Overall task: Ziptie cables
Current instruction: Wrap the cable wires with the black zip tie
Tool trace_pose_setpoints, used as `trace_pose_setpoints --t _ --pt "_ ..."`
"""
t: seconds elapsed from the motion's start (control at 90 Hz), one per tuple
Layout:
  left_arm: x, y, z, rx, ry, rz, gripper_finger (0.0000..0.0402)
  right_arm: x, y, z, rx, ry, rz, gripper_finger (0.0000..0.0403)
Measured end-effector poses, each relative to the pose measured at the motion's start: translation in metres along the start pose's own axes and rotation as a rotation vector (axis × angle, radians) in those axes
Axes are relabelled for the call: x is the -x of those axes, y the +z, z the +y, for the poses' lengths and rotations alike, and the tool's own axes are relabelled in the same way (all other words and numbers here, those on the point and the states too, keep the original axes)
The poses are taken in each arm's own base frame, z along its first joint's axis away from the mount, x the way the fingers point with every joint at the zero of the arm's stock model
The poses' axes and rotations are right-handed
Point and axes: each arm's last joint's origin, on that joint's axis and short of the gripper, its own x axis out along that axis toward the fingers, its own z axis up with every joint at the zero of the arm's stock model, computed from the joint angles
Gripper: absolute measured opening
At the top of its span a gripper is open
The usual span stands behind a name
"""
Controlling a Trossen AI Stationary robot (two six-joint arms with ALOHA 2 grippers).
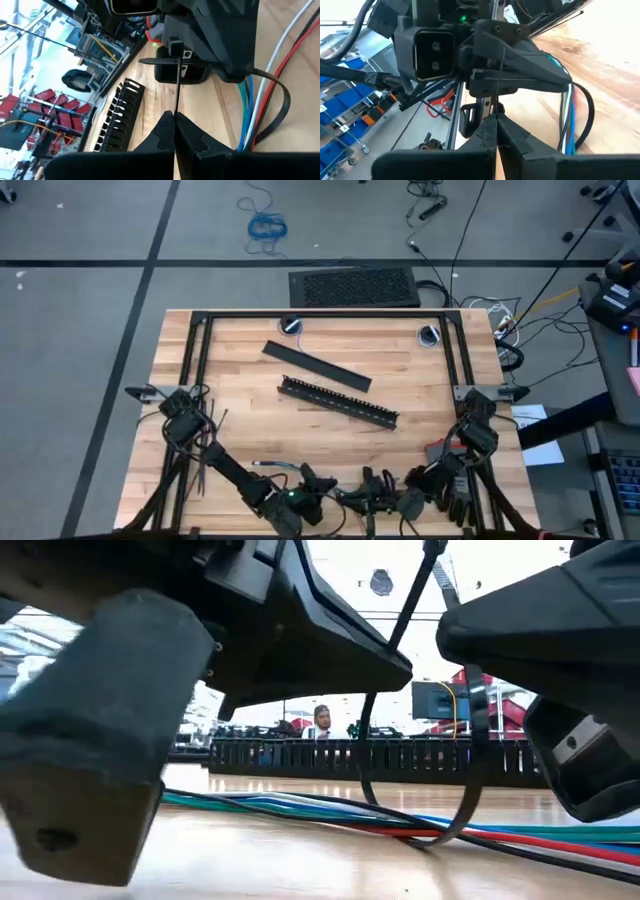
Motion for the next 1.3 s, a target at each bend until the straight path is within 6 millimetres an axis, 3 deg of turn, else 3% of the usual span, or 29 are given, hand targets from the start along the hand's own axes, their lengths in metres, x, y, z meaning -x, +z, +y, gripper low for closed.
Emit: trace_pose_setpoints --t 0.322,1.3 --pt "-0.0088 -0.0039 0.0061 0.007 0.05 0.04 0.0 0.0039 -0.0039 0.0031 -0.012 0.026 0.032 0.0" --pt "-0.0056 -0.0026 0.0043 0.004 0.043 0.032 0.0 0.0001 -0.003 -0.0007 -0.003 0.006 0.043 0.0"
